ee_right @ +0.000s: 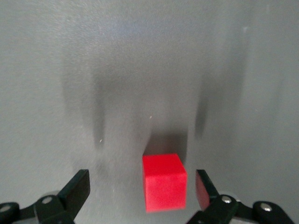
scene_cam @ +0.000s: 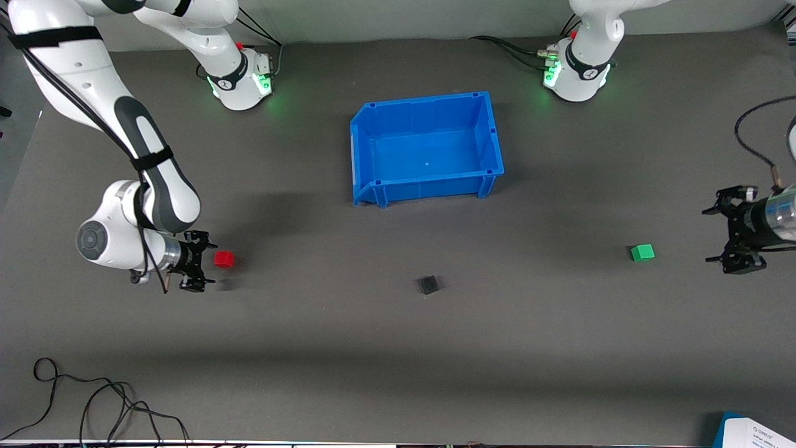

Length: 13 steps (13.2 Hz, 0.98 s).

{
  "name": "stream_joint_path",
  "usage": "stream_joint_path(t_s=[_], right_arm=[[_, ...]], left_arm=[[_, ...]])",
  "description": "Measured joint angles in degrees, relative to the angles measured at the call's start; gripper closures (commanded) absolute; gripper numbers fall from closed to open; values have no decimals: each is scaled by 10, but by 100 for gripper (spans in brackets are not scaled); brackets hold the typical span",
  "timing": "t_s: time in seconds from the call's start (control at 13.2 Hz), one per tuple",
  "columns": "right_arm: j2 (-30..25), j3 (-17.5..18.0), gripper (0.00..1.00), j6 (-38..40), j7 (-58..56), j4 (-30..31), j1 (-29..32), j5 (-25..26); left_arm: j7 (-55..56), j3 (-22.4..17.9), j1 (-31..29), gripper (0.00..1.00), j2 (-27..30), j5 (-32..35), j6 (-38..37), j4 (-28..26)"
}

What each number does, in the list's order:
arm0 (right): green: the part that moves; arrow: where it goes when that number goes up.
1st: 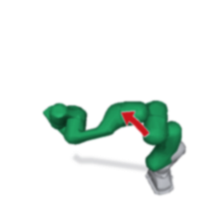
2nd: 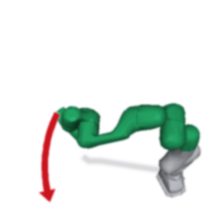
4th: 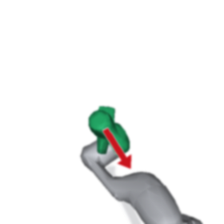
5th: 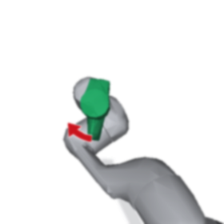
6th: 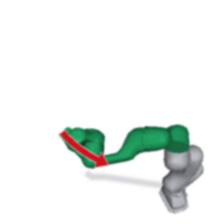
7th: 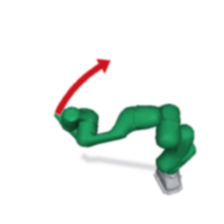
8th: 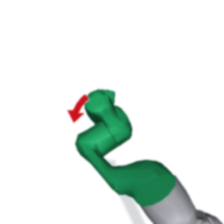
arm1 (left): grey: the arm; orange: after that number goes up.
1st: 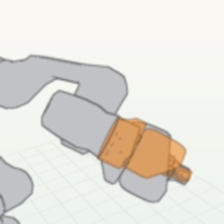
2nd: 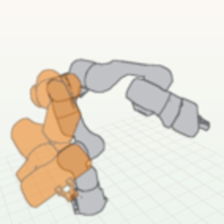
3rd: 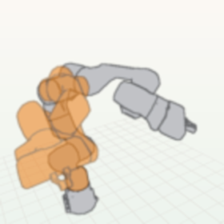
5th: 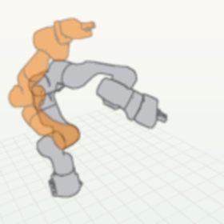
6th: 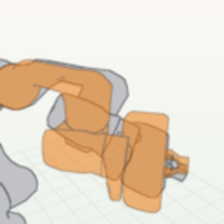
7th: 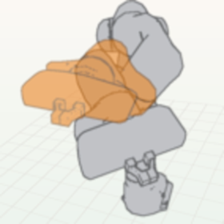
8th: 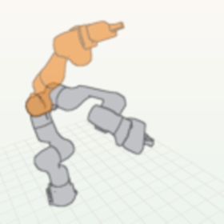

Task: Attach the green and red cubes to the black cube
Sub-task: 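Reach the right gripper to the red cube while the left gripper reaches the green cube, then grasp the red cube with the right gripper while the left gripper grasps the green cube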

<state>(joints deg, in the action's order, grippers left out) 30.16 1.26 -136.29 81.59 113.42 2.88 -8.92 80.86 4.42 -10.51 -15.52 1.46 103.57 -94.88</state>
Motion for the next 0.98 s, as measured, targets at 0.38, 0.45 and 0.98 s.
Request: stream_joint_path(t_s=[0.38, 0.45, 0.98], right_arm=[[6, 1, 59, 15, 0, -3, -10, 0], [6, 1, 60, 15, 0, -3, -10, 0], [5, -1, 70, 30, 2, -11, -12, 0]], left_arm=[[12, -2, -22, 0, -6, 17, 196, -161], [13, -3, -27, 0, -10, 17, 217, -180], [32, -3, -32, 0, -86, 23, 331, -207]])
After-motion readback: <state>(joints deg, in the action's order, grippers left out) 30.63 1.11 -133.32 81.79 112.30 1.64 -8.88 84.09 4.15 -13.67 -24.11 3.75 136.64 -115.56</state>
